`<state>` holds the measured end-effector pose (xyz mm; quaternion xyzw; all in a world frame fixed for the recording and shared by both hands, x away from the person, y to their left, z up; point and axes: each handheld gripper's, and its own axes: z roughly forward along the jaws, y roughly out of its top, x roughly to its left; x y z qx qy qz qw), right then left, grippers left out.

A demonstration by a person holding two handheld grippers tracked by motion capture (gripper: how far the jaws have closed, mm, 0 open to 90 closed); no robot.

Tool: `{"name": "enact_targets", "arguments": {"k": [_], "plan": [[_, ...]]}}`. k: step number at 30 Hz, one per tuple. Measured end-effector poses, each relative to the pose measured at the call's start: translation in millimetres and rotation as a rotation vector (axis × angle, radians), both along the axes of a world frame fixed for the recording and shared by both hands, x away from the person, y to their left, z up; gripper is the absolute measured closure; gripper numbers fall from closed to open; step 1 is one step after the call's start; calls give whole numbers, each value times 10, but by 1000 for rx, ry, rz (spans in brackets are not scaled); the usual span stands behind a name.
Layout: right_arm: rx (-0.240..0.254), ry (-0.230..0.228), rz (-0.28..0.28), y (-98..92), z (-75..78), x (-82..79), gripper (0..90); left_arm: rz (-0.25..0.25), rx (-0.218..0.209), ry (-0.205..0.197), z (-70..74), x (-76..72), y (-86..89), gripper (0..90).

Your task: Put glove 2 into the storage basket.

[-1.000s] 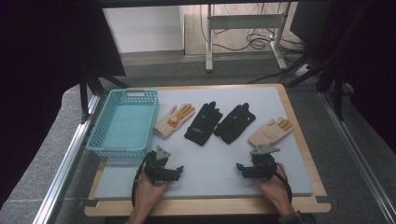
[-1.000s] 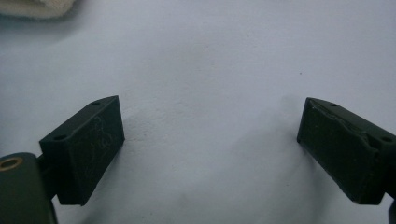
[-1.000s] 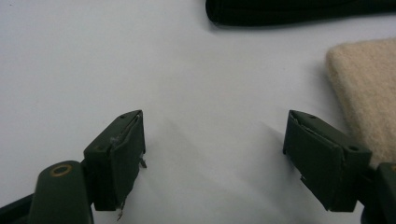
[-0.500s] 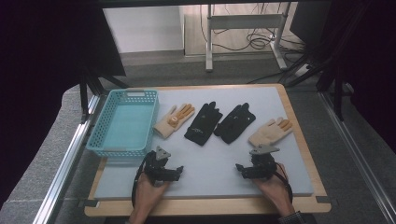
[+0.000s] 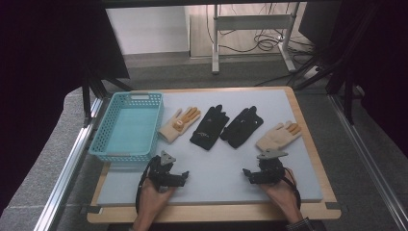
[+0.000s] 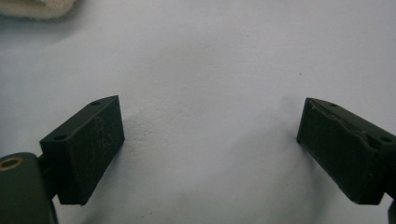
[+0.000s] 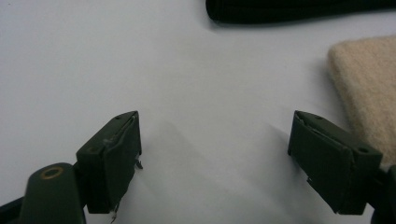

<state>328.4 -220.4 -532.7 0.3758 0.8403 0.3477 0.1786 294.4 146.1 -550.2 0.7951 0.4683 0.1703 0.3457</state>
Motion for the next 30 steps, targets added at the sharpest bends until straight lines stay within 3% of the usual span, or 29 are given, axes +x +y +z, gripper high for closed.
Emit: {"name": "enact_targets", "arguments": {"k": [7, 15, 30], "plan": [[-12, -4, -1, 4, 29, -1, 169, 0, 0, 0, 0, 0, 0, 76], [31, -5, -9, -37, 128, 55, 169, 0, -1, 0, 0, 0, 0, 76], [52, 14, -22, 79, 289, 384, 168, -1, 1, 1, 1, -1, 1, 76]]}}
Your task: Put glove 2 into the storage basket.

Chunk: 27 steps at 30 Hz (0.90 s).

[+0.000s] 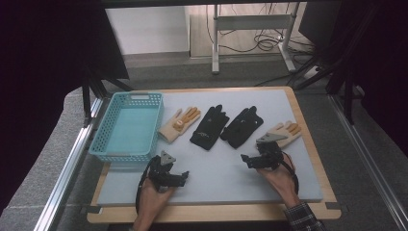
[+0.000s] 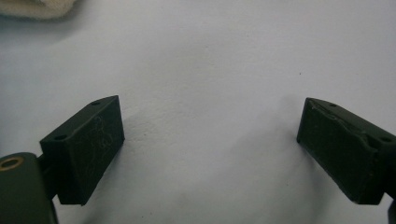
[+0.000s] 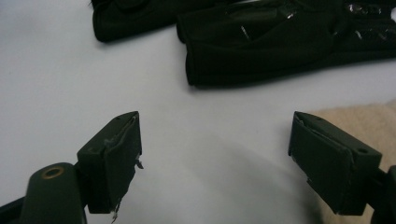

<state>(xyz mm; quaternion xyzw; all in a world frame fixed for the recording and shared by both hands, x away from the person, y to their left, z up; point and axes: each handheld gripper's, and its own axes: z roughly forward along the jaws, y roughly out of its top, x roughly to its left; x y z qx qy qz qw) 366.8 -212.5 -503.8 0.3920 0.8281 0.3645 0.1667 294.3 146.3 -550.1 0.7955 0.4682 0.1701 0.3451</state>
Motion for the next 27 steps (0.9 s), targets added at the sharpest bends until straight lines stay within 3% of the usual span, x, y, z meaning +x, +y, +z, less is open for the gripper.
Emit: {"name": "enact_targets", "arguments": {"k": [7, 23, 27], "plan": [[3, 17, -2, 33, 30, 226, 183, -3, 4, 2, 2, 0, 3, 76], [-1, 3, -79, 53, 83, 845, 454, -3, 2, 2, 1, 0, 3, 76], [-19, 8, -107, 77, 67, 1011, 446, -3, 1, 2, 1, 0, 3, 76]]}}
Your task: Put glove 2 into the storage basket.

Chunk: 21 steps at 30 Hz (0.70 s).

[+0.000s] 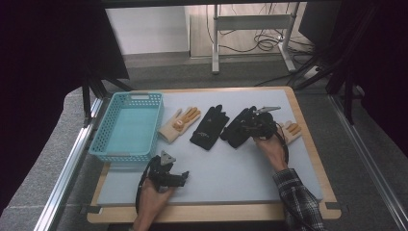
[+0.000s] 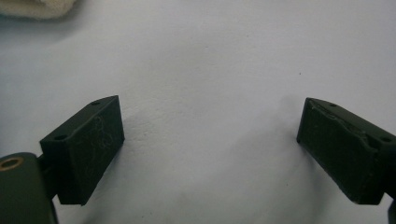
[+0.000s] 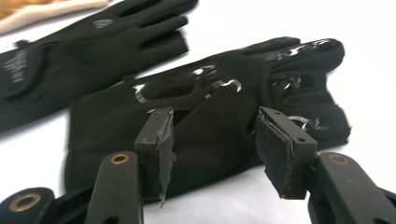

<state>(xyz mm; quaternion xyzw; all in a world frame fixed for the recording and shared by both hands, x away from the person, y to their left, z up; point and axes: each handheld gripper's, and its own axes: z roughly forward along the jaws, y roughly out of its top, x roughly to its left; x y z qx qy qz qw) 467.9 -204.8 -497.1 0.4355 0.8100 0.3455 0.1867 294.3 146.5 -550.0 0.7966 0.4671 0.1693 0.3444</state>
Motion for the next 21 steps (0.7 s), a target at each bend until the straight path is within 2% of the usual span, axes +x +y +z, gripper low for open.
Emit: {"name": "enact_targets", "arguments": {"k": [4, 8, 11, 13, 15, 16, 17, 19, 21], "plan": [[-7, -1, -29, 43, -27, 158, 319, 0, -1, 0, 0, 0, 0, 76], [-25, 26, -38, 122, -96, 299, 230, 0, 0, 0, 0, 0, 0, 76], [-41, 32, -39, 150, -136, 342, 214, 0, 0, -1, -1, 0, 0, 75], [-89, 42, -39, 191, -198, 384, 214, 0, -1, -1, -1, 0, 0, 76], [-117, 37, -46, 230, -199, 373, 268, 0, 0, -1, -1, 0, 0, 75], [-126, 44, -55, 241, -186, 360, 354, 0, 0, -1, -1, 0, 0, 76], [-121, 49, -44, 253, -178, 343, 490, 0, 1, -1, 0, 0, 0, 75], [-94, 64, -40, 257, -179, 322, 553, 0, 0, -1, -1, -1, 0, 75], [-96, 67, -37, 256, -171, 310, 656, 0, 0, -1, -1, -1, 0, 76]]}}
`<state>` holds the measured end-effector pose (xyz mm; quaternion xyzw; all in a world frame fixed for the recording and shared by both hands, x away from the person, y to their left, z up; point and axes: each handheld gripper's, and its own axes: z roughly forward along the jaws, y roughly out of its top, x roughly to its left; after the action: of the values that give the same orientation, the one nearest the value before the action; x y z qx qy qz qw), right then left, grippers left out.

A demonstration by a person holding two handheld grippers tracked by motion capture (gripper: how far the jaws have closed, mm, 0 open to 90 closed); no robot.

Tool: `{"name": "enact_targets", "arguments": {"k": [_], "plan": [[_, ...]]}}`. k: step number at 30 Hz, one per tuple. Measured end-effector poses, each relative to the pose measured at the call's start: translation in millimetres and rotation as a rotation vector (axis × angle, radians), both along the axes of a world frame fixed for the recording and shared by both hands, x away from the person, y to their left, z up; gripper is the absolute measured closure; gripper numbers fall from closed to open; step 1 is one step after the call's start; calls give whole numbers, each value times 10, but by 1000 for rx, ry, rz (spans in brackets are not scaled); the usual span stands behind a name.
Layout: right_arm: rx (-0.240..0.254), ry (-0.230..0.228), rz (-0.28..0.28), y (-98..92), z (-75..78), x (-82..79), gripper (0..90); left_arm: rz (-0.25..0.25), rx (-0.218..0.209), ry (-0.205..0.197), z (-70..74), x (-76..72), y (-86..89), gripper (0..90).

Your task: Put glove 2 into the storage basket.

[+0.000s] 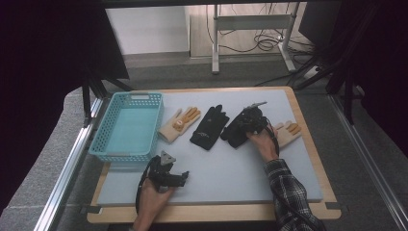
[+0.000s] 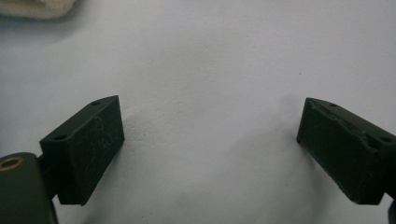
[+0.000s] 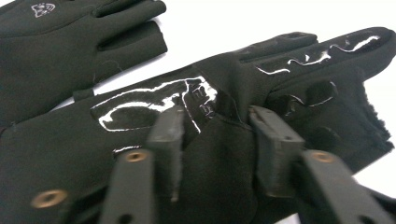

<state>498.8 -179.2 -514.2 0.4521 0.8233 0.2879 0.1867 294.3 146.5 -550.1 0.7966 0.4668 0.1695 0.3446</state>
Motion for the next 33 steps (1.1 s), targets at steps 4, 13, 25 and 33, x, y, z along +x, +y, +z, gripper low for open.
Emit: {"name": "enact_targets", "arguments": {"k": [4, 13, 25, 33], "plan": [[1, 12, 20, -20, 17, -10, 803, 0, 0, 0, 0, 0, 0, 75], [15, -25, 89, -37, 142, -125, 814, 0, 0, 0, 0, 0, 0, 75], [57, -70, 286, 9, 551, -630, 813, 0, 1, 1, 0, 0, 1, 75], [111, -69, 433, 48, 650, -1137, 812, 2, -3, 0, -1, 2, -1, 75]]}}
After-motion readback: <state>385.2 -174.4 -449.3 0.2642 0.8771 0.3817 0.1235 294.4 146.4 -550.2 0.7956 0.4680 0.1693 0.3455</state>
